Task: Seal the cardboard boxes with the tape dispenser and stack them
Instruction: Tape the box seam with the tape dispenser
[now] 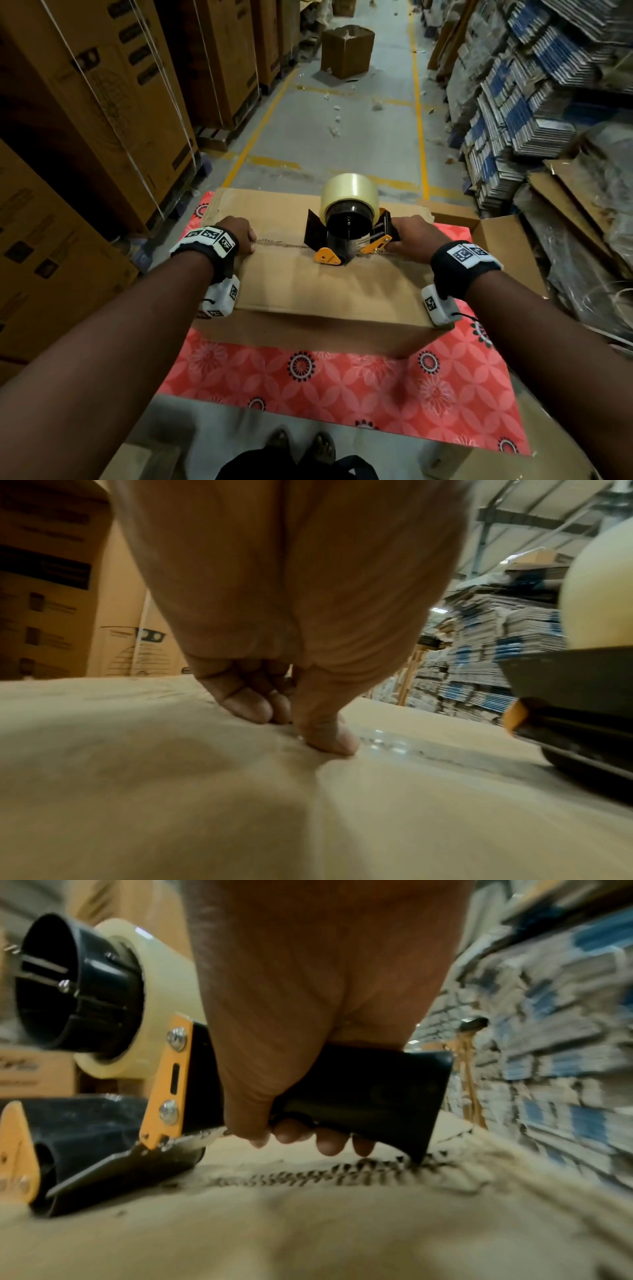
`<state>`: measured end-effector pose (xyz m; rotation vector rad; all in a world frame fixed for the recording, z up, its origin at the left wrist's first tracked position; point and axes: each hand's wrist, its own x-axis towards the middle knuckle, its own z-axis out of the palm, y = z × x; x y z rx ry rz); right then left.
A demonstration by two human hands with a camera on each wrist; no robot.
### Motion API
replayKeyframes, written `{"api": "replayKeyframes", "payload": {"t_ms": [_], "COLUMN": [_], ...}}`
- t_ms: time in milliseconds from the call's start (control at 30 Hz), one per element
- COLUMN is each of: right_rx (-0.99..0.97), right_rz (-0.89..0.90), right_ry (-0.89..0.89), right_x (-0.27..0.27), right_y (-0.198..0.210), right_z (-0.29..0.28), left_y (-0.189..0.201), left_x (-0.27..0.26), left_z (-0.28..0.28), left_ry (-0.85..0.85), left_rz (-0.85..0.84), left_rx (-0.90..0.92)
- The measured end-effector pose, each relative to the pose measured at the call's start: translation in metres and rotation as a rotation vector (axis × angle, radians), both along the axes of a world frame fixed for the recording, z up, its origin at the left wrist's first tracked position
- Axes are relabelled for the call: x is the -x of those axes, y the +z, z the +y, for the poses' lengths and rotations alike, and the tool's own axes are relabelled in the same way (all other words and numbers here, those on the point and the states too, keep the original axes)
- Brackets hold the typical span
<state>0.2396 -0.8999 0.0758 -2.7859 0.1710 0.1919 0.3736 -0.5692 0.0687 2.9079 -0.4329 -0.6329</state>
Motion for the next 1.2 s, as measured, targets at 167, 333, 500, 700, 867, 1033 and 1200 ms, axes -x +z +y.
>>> {"api": "replayKeyframes", "payload": {"t_ms": [167, 333, 500, 700, 867, 1033, 1200], "right_rx": [-0.021, -0.011, -0.008, -0.013, 0.008, 0.096, 0.076], "right_rz": [-0.001, -0.013, -0.015, -0.009, 0.003, 0.012, 0.039], "right_ry": [-0.038, -0.060, -0.077, -0.033, 0.037, 0.033, -0.003], "right_x": [-0.003, -0.005, -0.005, -0.001, 0.002, 0.022, 0.051], "right_y": [-0.006, -0.009, -0.013, -0.010, -0.002, 0.013, 0.009], "right_z": [0.000, 0.000, 0.000, -0.001, -0.007, -0.052, -0.109], "left_y": [0.001, -0.006, -0.020, -0.028, -0.027, -0.020, -0.014], "left_x": [0.000, -0.003, 0.008, 0.003, 0.004, 0.008, 0.015], "left_z": [-0.024, -0.056, -0.076, -0.074, -0.078, -0.084, -0.095], "left_ry": [-0.106, -0.137, -0.071, 0.009, 0.059, 0.102, 0.134], "left_rz": [0.043, 0.087, 0.003, 0.039, 0.050, 0.056, 0.036], "left_rx": [-0.009, 0.045, 0.073, 0.129, 0.112, 0.060, -0.025]}}
